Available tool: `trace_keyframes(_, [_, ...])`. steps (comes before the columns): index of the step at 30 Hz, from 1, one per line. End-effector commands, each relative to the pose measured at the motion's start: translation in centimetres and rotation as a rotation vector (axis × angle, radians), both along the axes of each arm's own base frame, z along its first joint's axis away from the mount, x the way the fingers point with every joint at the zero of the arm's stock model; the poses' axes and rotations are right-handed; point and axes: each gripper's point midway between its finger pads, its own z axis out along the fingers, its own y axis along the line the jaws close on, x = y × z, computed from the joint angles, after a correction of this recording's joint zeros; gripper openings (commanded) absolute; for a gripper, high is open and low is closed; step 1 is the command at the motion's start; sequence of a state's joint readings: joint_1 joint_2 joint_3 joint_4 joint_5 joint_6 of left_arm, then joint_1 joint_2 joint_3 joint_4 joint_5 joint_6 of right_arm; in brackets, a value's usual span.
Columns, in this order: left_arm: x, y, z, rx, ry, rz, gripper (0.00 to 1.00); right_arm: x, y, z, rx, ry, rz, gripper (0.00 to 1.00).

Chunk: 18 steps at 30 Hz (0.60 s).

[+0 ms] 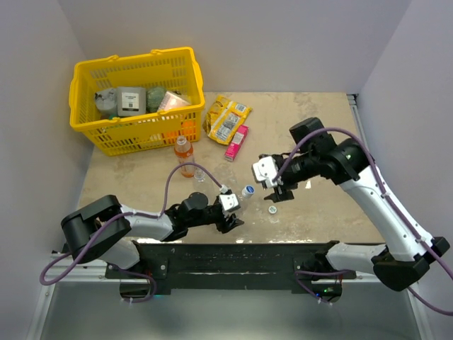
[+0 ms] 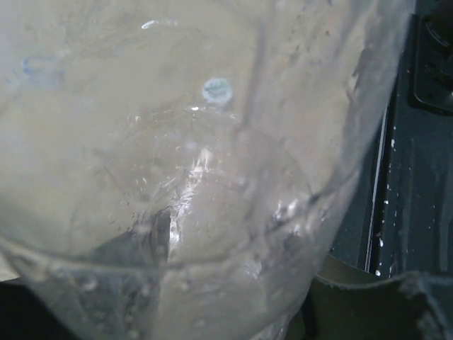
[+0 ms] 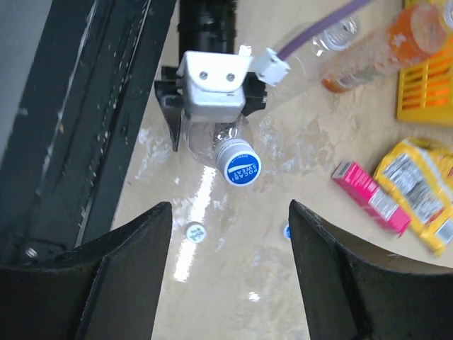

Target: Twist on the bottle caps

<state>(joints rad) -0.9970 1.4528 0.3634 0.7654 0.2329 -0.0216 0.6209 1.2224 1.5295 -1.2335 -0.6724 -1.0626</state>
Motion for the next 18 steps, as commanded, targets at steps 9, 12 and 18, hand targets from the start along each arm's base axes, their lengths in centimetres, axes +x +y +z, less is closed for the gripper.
trace_keyframes(9, [-0.4, -1.5, 3.4, -0.058, -0.202, -0.163, 0.0, -2.3, 0.7, -3.0, -0.105, -0.246, 0.465, 0.64])
trace_keyframes(12, [-0.3, -1.5, 3.6, -0.06, -0.214, -0.163, 0.0, -3.1, 0.9, -3.4, -0.127, -0.23, 0.524, 0.6])
trace_keyframes(18, [0.0, -1.6, 4.0, -0.064, -0.24, -0.161, 0.0, -3.8, 1.2, -4.3, -0.146, -0.23, 0.584, 0.55])
